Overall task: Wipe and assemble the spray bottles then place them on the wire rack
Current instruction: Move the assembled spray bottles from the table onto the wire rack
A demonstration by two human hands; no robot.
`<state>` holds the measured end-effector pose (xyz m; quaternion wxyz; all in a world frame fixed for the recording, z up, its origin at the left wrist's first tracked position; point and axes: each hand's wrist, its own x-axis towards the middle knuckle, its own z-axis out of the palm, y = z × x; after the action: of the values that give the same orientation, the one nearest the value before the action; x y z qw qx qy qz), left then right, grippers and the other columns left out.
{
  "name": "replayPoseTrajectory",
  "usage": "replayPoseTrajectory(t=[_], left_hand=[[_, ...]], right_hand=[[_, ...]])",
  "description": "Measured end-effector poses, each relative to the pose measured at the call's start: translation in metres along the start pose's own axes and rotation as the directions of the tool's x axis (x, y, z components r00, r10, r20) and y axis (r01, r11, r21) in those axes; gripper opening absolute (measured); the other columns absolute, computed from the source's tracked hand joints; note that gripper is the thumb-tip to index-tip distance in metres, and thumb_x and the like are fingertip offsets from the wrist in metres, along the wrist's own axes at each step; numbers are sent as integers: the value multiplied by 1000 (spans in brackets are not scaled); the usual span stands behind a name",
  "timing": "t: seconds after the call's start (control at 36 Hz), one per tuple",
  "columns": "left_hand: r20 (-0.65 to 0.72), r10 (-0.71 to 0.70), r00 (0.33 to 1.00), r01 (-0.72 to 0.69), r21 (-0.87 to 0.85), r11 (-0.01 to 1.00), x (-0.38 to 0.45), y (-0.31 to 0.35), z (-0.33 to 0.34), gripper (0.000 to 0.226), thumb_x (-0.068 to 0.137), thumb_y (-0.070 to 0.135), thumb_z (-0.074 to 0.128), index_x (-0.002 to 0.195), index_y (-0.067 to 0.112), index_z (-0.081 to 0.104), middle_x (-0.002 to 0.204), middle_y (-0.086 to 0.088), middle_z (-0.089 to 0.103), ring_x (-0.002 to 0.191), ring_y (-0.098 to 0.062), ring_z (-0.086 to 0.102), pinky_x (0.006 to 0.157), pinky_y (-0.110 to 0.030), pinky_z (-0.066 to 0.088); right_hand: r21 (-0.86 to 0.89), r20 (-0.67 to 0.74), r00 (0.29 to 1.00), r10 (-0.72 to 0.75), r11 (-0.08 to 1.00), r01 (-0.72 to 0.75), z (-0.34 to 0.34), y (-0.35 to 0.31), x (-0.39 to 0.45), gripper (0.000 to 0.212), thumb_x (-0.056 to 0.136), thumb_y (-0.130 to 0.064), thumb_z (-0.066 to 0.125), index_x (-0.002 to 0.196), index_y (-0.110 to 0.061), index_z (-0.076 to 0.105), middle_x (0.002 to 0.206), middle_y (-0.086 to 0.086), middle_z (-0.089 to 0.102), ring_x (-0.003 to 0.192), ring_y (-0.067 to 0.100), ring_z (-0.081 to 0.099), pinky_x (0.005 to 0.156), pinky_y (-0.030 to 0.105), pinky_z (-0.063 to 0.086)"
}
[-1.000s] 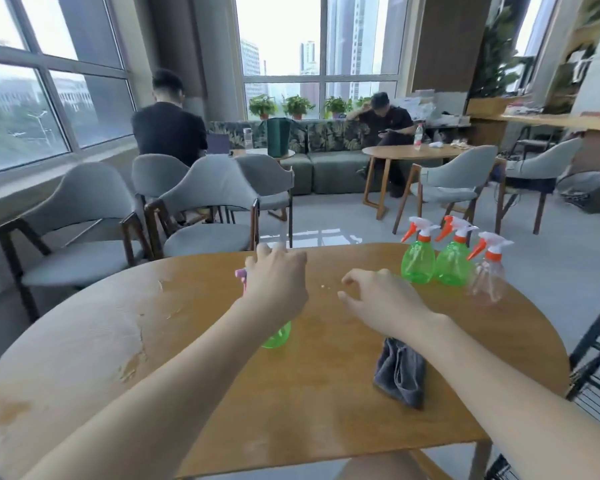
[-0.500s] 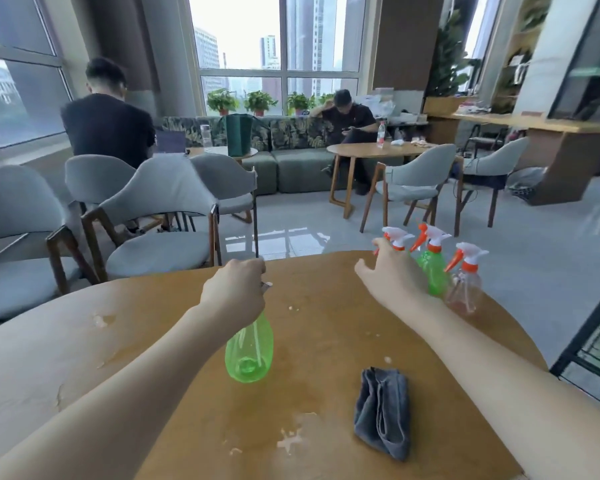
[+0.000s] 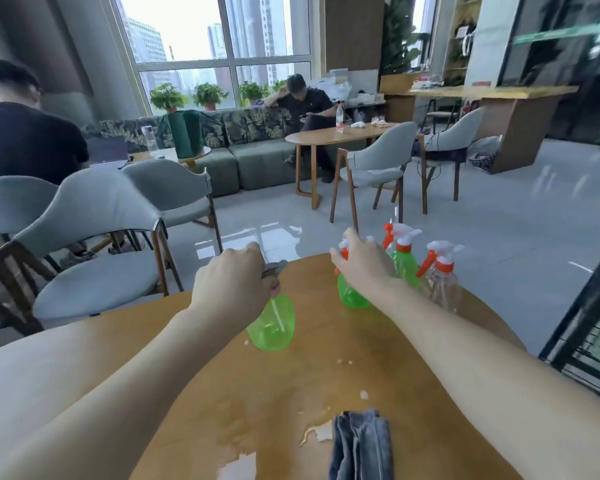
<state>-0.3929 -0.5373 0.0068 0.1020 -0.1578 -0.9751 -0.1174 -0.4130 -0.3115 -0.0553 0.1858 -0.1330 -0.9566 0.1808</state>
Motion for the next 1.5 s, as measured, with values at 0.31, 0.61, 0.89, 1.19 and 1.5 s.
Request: replayPoseTrajectory(t=[0.31,0.61,0.89,1.19,1.5], left_hand=[[-17,133,991,-134,-160,978,-31,80,-12,26,99,26,63,102,8,45,81,-9,48,70,-34,57,55,-38,43],[-82,460,884,-452,-393,800,-128,225,6,14,103,21,52,104,10,43,80,-3,42,84,-26,46,73,-35,37],[170,616,769,-504,-430,749,-196,316,95,14,100,4,46,97,10,58,94,-8,61,84,-33,54,67,-31,40],[301,709,637,-527,-501,687,-206,350,205,61,94,-17,41,147,11,47,121,-14,68,96,-27,60,66,-26,43],[424,665,615,-524,-410,746,-157,390,263,51,91,-18,45,137,4,45,116,-17,65,83,-26,54,69,-36,49]], right_hand=[[41,-354,922,-158,982,184,-64,36,-115,10,98,-20,66,91,-13,67,72,-1,66,66,20,61,51,24,23],[-150,-528,830,-178,982,115,-168,159,-304,9,89,-3,74,97,-6,74,72,-9,55,56,6,40,53,3,36],[-605,-323,864,-386,786,125,-167,286,-418,17,104,-8,56,113,-7,69,71,0,65,52,12,57,43,28,55],[-582,-140,934,-329,790,191,-121,368,-403,76,62,15,84,130,-1,56,76,14,68,42,18,52,31,25,39],[-542,-105,979,-177,835,93,-81,409,-353,71,55,16,84,122,-3,70,78,14,70,37,22,51,32,26,39]])
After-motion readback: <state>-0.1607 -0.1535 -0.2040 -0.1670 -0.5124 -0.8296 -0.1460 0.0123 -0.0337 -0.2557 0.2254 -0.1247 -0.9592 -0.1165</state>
